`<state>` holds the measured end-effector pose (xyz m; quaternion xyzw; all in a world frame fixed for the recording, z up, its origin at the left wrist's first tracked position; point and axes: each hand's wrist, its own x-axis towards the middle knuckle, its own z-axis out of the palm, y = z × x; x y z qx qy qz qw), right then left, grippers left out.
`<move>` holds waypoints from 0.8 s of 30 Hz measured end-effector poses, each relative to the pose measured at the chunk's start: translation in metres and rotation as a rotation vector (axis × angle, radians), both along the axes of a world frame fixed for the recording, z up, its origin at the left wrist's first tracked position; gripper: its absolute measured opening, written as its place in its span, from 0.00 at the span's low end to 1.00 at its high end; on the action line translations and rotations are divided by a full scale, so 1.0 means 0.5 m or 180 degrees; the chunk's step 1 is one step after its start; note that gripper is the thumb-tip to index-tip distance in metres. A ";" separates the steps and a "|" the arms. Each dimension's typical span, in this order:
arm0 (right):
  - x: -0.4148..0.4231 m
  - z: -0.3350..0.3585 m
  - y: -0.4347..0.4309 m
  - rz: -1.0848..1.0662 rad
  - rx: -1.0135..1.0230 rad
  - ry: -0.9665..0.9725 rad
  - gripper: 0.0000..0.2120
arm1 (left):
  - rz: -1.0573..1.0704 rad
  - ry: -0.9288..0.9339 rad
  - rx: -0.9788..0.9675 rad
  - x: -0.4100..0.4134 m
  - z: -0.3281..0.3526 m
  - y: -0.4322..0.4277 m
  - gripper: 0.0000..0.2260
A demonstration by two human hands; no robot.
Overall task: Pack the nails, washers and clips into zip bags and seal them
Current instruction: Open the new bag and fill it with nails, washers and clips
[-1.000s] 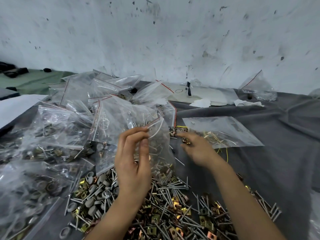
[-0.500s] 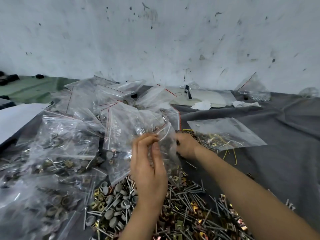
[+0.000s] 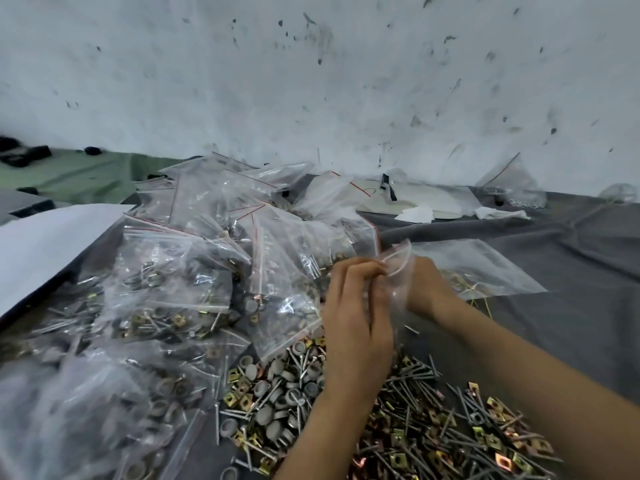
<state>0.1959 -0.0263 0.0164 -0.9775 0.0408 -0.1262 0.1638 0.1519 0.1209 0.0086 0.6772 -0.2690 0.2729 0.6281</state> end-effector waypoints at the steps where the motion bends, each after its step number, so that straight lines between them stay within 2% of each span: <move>1: -0.006 0.015 -0.002 -0.0005 -0.0099 -0.0061 0.09 | -0.0105 -0.0058 0.0076 0.003 0.008 0.004 0.04; 3: -0.022 0.050 -0.004 -0.0130 0.0025 -0.0217 0.13 | -0.0245 -0.0316 0.0209 0.011 0.030 0.016 0.04; 6: -0.049 0.103 0.002 -0.0306 0.1040 -0.0670 0.03 | -0.0369 -0.0794 0.0269 0.028 0.057 0.046 0.05; 7: -0.061 0.123 0.009 -0.0252 0.1363 -0.0796 0.04 | -0.0434 -0.0929 0.0261 0.037 0.057 0.059 0.05; 9: -0.096 0.165 0.030 0.0070 0.1943 -0.0929 0.08 | -0.0609 -0.1075 0.0234 0.053 0.043 0.090 0.05; 11: -0.136 0.203 0.066 0.0599 0.2205 -0.0969 0.09 | -0.0685 -0.1166 0.0246 0.063 0.022 0.116 0.07; 13: -0.167 0.229 0.100 0.1039 0.1954 -0.1002 0.08 | -0.0634 -0.1305 0.0295 0.069 0.006 0.123 0.08; 15: -0.184 0.240 0.128 0.1268 0.1356 -0.0999 0.07 | -0.0588 -0.1387 0.0318 0.070 -0.002 0.125 0.09; 18: -0.186 0.235 0.142 0.1198 0.0519 -0.0771 0.05 | -0.0584 -0.1428 0.0240 0.073 -0.007 0.128 0.09; 24: -0.169 0.215 0.147 0.1115 0.0820 -0.0483 0.04 | -0.0526 -0.1464 0.0272 0.068 -0.019 0.125 0.09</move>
